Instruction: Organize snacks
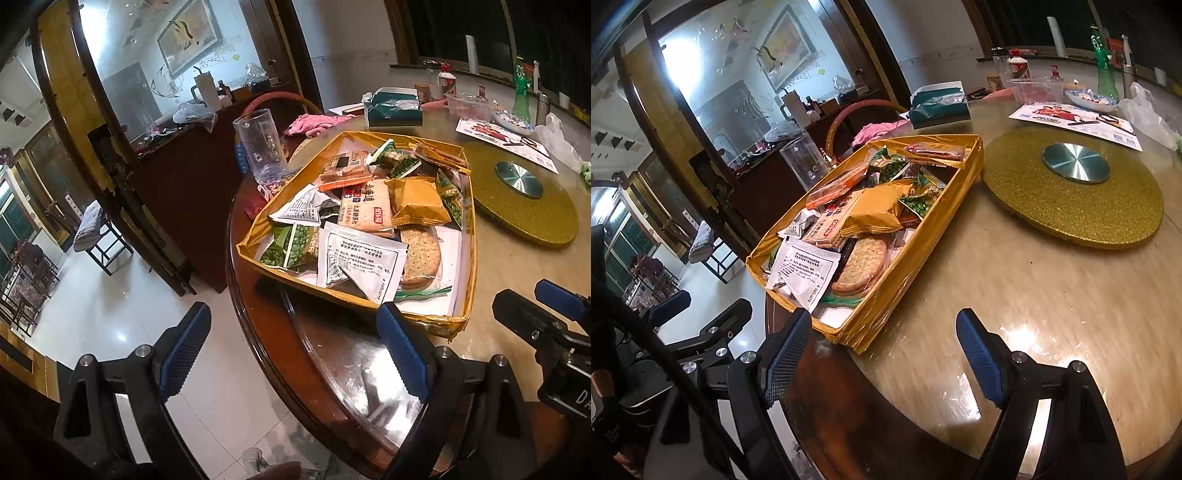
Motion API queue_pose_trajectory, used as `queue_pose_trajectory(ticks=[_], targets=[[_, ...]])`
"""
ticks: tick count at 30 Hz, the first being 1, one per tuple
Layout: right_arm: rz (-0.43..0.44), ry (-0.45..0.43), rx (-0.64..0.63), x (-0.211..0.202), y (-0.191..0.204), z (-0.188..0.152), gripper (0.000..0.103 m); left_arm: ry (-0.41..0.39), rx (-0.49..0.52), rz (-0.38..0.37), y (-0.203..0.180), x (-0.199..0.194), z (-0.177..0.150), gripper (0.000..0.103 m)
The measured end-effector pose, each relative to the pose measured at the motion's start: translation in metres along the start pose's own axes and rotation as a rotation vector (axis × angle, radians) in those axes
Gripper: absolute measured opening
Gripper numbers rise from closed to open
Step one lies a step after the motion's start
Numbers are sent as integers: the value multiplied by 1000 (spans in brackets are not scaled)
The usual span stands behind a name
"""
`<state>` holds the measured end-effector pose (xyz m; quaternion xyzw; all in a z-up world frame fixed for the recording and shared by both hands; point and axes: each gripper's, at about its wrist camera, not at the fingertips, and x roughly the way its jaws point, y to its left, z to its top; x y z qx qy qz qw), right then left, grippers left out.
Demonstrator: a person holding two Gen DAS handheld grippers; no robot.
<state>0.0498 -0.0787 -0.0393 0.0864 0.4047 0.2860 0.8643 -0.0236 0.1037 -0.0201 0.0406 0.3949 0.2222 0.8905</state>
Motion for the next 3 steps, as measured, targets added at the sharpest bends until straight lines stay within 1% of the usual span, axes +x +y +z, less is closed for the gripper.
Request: queue_pose_trajectory(ticks=[3], targets=[[-5,-2,-3,0,0,2,81,-17,2,2,2,1,4,91]])
